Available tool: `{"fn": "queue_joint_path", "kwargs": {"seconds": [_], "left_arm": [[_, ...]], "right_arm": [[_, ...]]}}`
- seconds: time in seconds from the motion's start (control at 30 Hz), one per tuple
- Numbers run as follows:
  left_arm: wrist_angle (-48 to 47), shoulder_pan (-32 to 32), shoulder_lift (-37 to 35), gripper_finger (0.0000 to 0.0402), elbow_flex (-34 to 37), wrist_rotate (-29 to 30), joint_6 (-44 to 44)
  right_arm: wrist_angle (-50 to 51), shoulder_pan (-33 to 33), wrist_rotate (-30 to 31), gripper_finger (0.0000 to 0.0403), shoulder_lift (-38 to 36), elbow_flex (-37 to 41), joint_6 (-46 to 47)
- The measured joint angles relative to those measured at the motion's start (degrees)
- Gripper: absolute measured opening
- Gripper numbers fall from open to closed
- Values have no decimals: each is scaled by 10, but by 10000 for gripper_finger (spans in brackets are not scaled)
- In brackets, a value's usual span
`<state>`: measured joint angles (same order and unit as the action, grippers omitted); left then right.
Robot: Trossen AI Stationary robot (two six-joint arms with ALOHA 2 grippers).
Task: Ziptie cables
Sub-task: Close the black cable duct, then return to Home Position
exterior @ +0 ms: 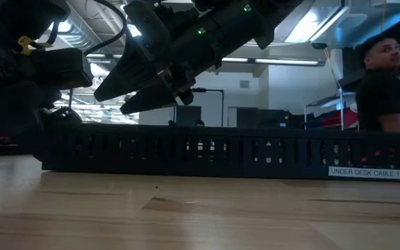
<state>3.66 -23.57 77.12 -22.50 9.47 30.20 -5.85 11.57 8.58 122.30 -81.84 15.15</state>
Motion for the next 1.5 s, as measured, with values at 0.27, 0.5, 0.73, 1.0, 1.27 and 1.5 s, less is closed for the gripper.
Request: {"fn": "queue_joint_path", "kwargs": {"seconds": [0.27, 0.5, 0.73, 1.0, 1.27, 1.5], "left_arm": [[1, 0, 0, 263, 0, 3, 57], [-11, 0, -1, 263, -2, 7, 182], [-17, -4, -1, 263, -1, 5, 241], [-15, -7, 0, 263, -1, 6, 224], [-15, -22, 0, 270, -1, 3, 325], [-10, -27, 0, 324, -1, -7, 319]], "right_arm": [[0, 0, 0, 298, 0, 0, 0], [2, 0, 0, 298, 0, 0, 0], [19, 0, 0, 298, 0, 0, 0], [19, 0, 0, 298, 0, 0, 0], [21, 0, 0, 298, 0, 0, 0], [34, 0, 0, 298, 0, 0, 15]]}}
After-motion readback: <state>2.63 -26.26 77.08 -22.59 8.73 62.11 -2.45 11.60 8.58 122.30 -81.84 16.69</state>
